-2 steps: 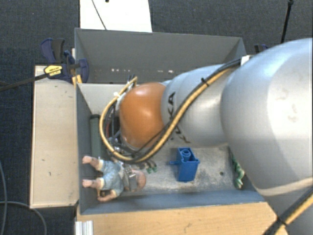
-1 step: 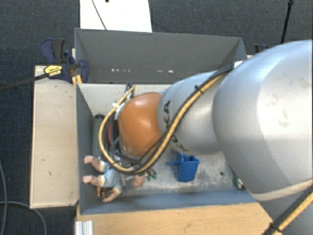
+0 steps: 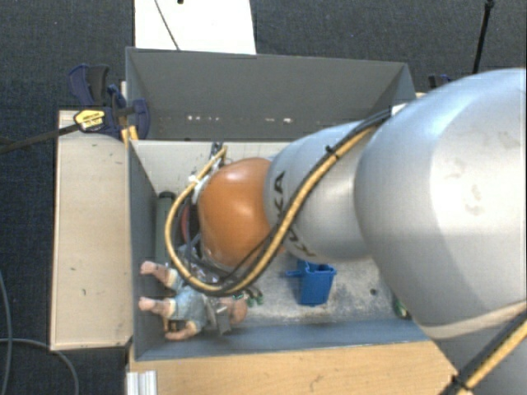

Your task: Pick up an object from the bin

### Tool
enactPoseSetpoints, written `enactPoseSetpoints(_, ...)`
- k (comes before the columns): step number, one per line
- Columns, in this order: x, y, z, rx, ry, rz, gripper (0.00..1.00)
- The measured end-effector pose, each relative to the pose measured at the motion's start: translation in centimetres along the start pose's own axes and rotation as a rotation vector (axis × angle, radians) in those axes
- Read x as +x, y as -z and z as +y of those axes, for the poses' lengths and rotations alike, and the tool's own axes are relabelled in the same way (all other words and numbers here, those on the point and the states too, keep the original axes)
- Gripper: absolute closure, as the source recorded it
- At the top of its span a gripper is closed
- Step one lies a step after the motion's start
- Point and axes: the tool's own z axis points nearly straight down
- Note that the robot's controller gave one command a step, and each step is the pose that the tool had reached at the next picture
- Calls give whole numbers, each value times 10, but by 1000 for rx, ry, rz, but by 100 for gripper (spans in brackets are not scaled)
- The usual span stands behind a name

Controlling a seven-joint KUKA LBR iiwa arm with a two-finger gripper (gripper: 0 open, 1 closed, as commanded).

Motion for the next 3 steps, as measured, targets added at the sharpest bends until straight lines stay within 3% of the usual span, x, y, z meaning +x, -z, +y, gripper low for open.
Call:
enactPoseSetpoints(1, 1, 0, 2, -2, -1, 2, 100)
enactPoseSetpoints(2, 1, 0, 2, -2, -3, 2, 100)
enactPoseSetpoints(3, -1, -2, -29, -12, 87, -1, 100)
